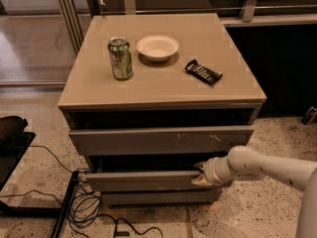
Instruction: Open middle drawer
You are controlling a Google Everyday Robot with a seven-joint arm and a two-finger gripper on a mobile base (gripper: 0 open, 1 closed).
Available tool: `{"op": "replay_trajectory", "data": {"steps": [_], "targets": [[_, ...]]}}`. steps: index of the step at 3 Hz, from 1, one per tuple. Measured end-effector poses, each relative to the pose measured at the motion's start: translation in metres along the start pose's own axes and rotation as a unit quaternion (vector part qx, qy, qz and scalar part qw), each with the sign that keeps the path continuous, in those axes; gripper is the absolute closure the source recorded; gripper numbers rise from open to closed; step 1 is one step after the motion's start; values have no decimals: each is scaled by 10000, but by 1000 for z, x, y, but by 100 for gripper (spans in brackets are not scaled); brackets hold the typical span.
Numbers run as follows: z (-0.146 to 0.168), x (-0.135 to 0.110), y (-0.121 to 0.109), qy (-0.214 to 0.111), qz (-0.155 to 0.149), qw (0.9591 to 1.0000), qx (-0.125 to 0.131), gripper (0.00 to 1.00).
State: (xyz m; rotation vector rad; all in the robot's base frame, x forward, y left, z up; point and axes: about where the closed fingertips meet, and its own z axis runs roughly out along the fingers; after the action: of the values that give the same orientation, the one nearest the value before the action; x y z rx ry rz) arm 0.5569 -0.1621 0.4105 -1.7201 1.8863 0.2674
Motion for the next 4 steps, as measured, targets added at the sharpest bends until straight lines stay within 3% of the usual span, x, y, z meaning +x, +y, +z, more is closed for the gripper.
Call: {"op": "replay_trajectory", "data": {"steps": [1, 2, 4], "targets": [[-5, 4, 21, 16, 118, 9999, 10, 100], [-8, 2, 20, 16, 118, 9999, 10, 81], [-8, 2, 20, 16, 118, 9999, 10, 35]]}}
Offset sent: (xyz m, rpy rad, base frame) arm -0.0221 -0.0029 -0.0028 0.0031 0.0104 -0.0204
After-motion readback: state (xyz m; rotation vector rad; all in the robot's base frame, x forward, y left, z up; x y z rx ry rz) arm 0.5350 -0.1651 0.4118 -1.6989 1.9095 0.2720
